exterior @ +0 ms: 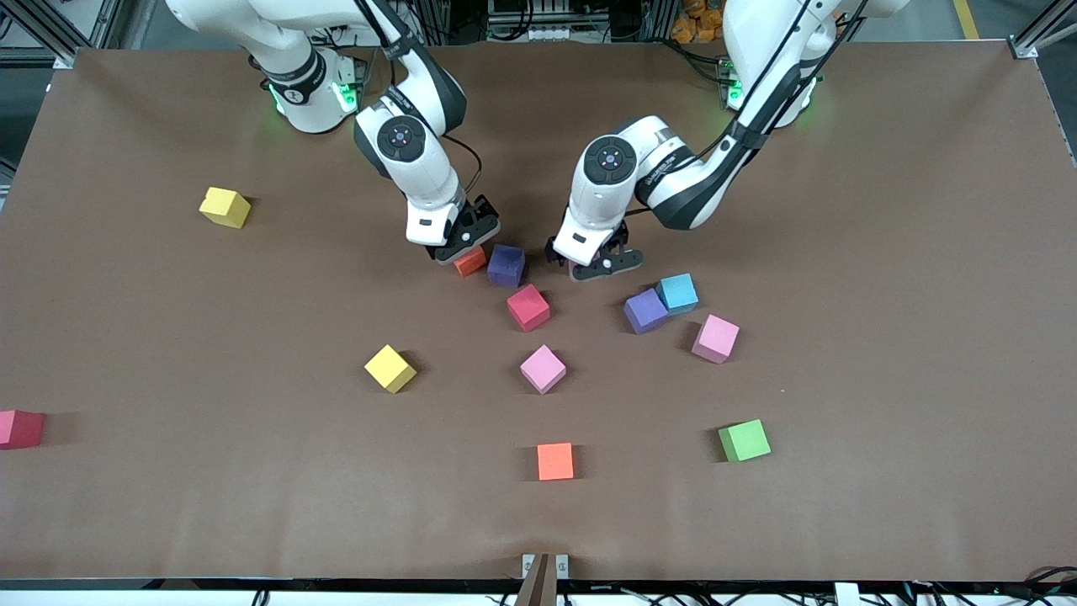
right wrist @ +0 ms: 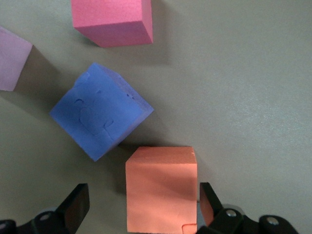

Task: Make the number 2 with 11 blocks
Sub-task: 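Reach the right gripper to the orange cube while the left gripper reaches the pink cube, then grasp and lift the orange cube with the right gripper while the left grasps pink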

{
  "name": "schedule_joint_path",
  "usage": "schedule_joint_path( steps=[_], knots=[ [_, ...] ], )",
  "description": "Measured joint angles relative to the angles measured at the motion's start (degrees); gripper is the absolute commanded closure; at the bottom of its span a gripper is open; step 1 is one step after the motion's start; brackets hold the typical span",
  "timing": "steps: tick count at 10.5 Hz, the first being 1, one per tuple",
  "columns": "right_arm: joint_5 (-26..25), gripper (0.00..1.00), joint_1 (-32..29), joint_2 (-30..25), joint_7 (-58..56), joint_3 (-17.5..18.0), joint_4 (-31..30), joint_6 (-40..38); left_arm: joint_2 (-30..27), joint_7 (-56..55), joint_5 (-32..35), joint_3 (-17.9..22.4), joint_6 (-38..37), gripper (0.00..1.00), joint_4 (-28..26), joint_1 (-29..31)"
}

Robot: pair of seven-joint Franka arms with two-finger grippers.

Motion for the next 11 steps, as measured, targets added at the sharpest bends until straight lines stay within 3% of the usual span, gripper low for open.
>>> schedule_joint_path(
  steps=[6,7,10,11],
  knots=[
    [0.0,0.0,0.0,1.73,-0.03,-0.28,-0.11,0.0,2.53,1.84,0.16,0.01,-0.08,0.0,0.04,-0.79],
    [0.0,0.15,0.0,2.13,-0.05,-0.25,-0.11,0.06,3.09,2.39,0.22,0.01,-0.09,0.0,0.03,-0.99],
    [0.0,0.92,0.02,2.83,-0.14,-0.22,-0.11,0.4,4.08,2.58,0.6,0.01,-0.09,0.0,0.03,-1.24],
    [-0.01,1.0,0.02,2.68,-0.14,-0.22,-0.08,0.44,4.11,2.61,0.64,0.01,-0.09,0.0,0.03,-1.24]
  ],
)
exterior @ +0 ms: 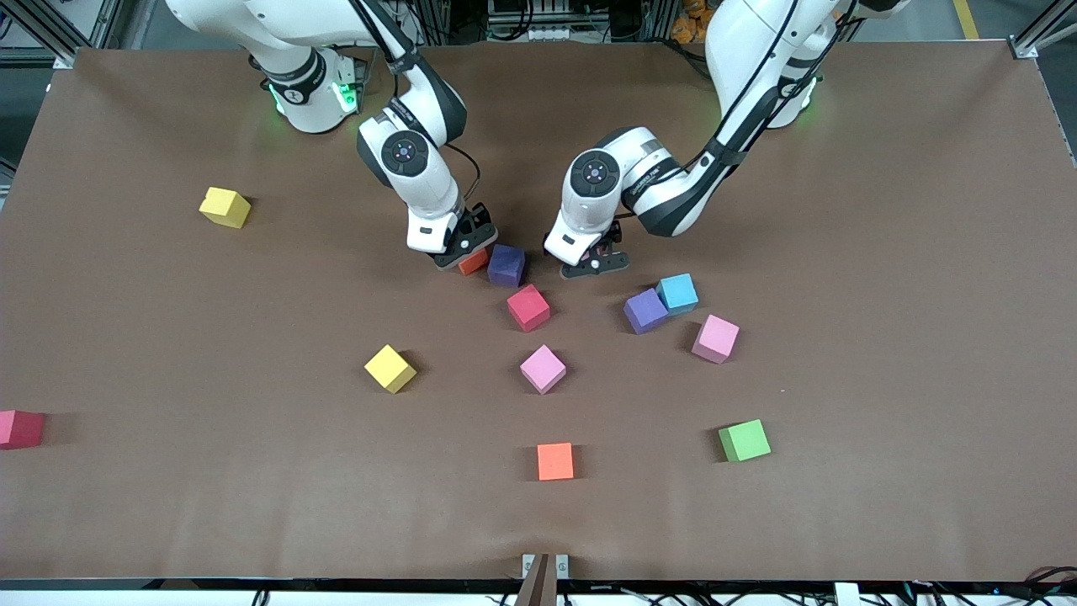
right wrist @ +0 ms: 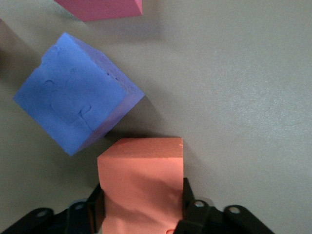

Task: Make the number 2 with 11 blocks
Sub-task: 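Grasp and lift the orange cube with the right gripper while the left grasps pink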

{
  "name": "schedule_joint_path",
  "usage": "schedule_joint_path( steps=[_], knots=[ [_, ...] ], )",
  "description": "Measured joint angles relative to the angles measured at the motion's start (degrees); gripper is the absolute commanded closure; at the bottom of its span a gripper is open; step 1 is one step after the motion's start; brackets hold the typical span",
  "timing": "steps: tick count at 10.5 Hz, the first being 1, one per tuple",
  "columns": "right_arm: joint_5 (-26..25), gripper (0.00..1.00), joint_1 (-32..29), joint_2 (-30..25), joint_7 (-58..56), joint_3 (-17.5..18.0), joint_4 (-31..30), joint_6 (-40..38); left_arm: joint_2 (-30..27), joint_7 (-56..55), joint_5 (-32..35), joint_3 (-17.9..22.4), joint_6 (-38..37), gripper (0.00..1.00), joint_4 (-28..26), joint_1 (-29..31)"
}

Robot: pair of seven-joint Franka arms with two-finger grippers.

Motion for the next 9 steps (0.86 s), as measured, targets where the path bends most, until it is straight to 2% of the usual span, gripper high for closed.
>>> schedule_joint_path(
  steps=[2,3,4,5,6,9],
  knots=[
    [-0.02,1.0,0.01,-0.08,-0.62,0.05,0.21,0.26,0.06,0.12,0.02,0.01,-0.03,0.0,-0.01,0.0],
    [-0.02,1.0,0.01,-0.27,-1.48,0.05,0.48,0.29,0.06,0.23,0.02,0.1,-0.03,0.1,0.0,0.01],
    [-0.05,1.0,0.02,-0.61,-3.2,0.06,0.68,0.28,0.06,0.32,0.02,0.32,-0.03,0.48,0.03,0.09],
    [-0.21,1.0,0.03,-1.04,-7.7,0.09,1.02,-0.21,0.07,0.63,0.03,0.53,-0.03,0.92,0.11,0.21],
    [-0.09,1.0,0.03,-1.58,-13.83,0.07,1.95,-2.7,0.07,0.8,0.03,0.69,-0.03,1.0,0.15,0.26],
    [0.0,1.0,0.02,-5.12,-20.65,-0.05,5.3,-13.31,0.06,0.83,0.03,0.8,-0.03,1.0,0.39,0.29]
  ],
)
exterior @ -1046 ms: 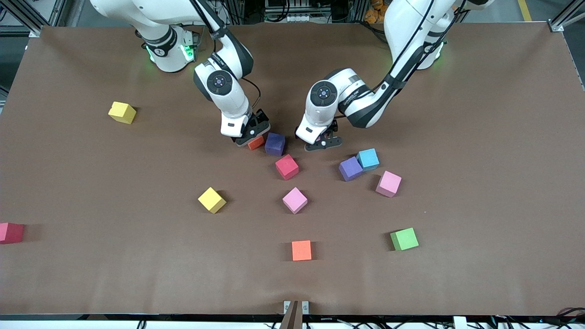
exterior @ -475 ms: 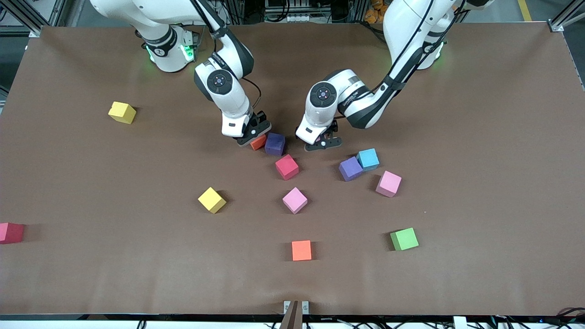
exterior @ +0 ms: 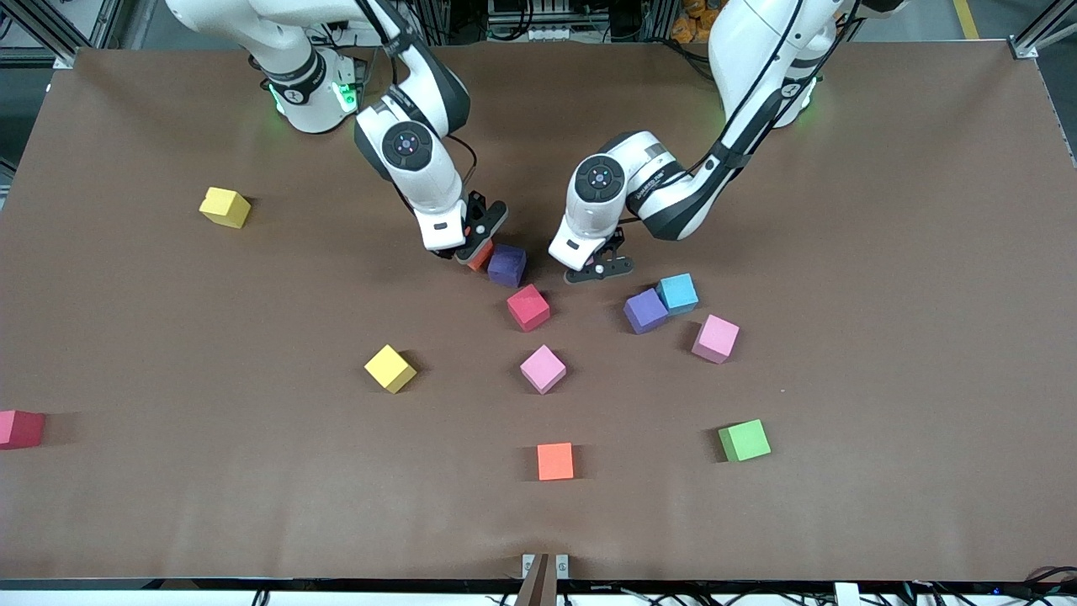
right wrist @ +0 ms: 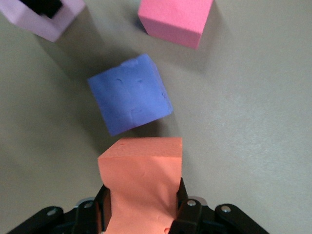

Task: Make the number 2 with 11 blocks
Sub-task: 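Grasp and lift the orange cube with the right gripper while the left grasps pink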

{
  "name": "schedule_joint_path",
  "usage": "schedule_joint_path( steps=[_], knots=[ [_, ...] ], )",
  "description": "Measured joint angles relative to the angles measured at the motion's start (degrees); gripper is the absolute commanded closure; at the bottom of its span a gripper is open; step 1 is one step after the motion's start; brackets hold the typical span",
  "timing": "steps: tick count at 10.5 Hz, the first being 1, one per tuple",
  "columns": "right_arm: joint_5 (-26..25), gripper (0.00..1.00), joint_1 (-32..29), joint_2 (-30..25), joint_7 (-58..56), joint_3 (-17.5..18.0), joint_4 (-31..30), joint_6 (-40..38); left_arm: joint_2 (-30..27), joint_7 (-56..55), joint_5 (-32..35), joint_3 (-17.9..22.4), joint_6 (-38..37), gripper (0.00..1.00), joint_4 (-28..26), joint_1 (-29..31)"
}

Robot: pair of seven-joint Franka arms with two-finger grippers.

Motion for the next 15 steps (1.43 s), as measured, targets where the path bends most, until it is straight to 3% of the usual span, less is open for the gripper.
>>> schedule_joint_path(
  steps=[3,6,9,11,15],
  knots=[
    [0.02,1.0,0.05,-4.38,-10.48,0.6,0.53,-6.48,-0.06,-2.43,0.0,1.93,-4.51,1.0,3.35,0.55],
    [0.05,1.0,0.32,-4.62,-18.45,2.93,0.25,-8.52,-2.14,-16.5,0.0,2.22,-8.59,1.0,6.59,2.74],
    [0.05,1.0,2.93,-4.4,-19.49,7.94,-3.18,-1.27,-3.45,-32.23,0.01,2.22,-9.36,1.0,6.26,3.25],
    [0.05,1.0,3.95,-2.55,-20.45,8.18,-5.73,4.69,-5.48,-36.67,0.01,2.16,-9.82,1.0,5.26,6.41],
    [-0.03,1.0,4.91,2.77,-21.01,8.16,-6.03,8.41,-7.01,-43.9,0.01,0.76,-6.24,1.0,-0.02,7.57]
  ],
)
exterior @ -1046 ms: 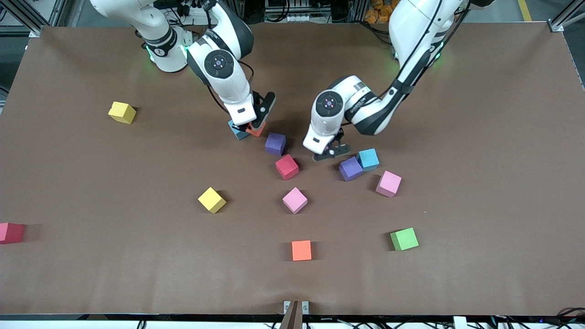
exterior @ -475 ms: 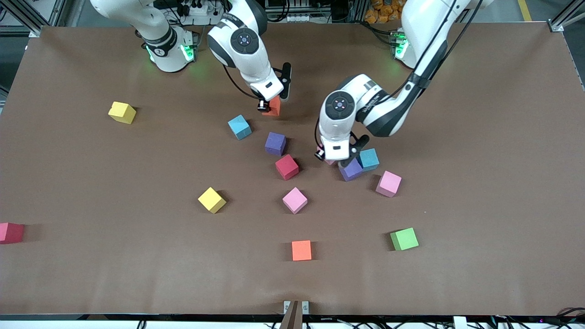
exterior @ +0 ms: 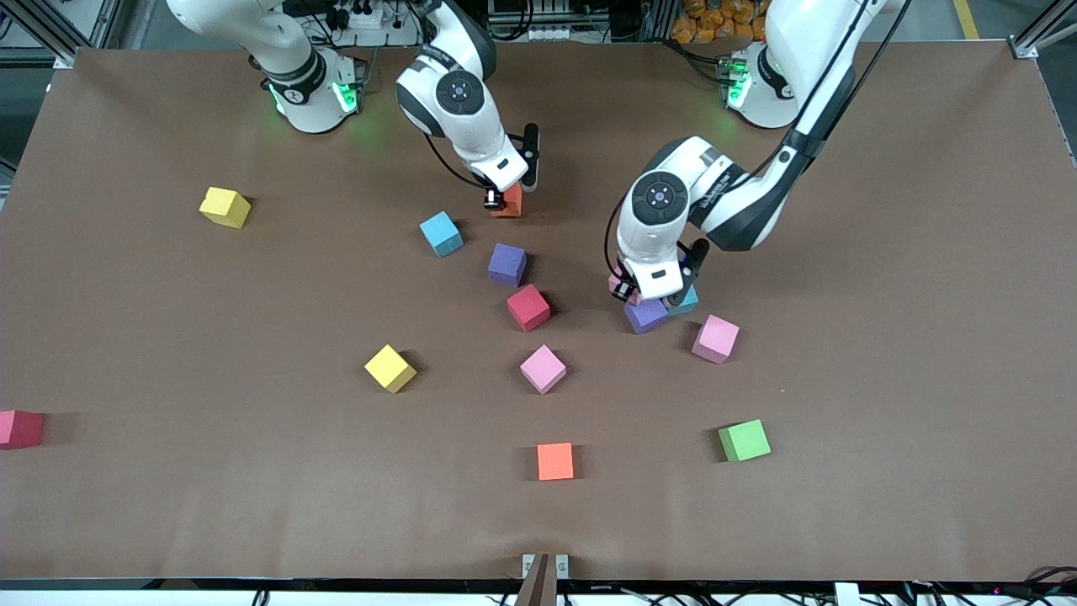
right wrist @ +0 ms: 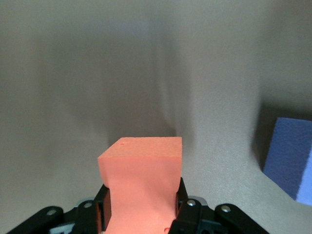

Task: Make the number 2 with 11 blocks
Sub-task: 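Grasp and lift the orange cube with the right gripper while the left grasps pink, then set the orange cube down with the right gripper while the left sets pink beside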

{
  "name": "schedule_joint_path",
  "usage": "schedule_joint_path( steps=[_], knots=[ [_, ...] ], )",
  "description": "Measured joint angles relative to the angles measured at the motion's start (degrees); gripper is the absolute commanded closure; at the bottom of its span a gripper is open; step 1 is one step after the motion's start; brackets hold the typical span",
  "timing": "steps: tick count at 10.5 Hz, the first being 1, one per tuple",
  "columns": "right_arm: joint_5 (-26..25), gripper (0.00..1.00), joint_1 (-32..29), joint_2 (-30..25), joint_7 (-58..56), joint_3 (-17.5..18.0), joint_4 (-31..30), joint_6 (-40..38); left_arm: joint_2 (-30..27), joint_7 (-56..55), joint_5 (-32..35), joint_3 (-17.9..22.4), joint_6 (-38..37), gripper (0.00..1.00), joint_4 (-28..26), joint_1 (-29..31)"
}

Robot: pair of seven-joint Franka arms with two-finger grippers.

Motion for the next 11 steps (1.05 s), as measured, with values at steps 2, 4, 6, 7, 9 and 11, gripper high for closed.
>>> schedule_joint_path(
  steps=[2,4,6,7,9,11],
  knots=[
    [-0.16,1.0,0.0,0.91,-0.97,-0.08,-0.02,1.15,-1.89,-4.87,0.0,-0.51,5.32,1.0,-3.99,-0.3],
    [-0.2,1.0,0.0,1.89,-1.84,-0.17,-0.04,3.2,-3.37,-8.85,0.0,-1.1,7.74,1.0,-6.92,-0.54],
    [-0.21,1.0,0.03,2.06,-2.53,-0.26,-0.01,3.56,-3.57,-10.26,0.0,-1.76,8.06,1.0,-7.36,-0.63],
    [-0.21,1.0,0.03,2.05,-3.18,-0.54,0.03,3.59,-3.72,-10.63,0.0,-1.76,8.14,1.0,-7.35,-0.62],
    [-0.21,1.0,0.03,2.06,-3.68,-0.93,0.1,3.63,-4.68,-12.3,0.0,-1.8,8.18,1.0,-7.32,-0.62],
    [-0.21,0.99,0.03,2.06,-3.72,-0.98,0.11,3.63,-5.38,-14.53,0.0,-2.38,8.18,1.0,-7.33,-0.65]
  ],
)
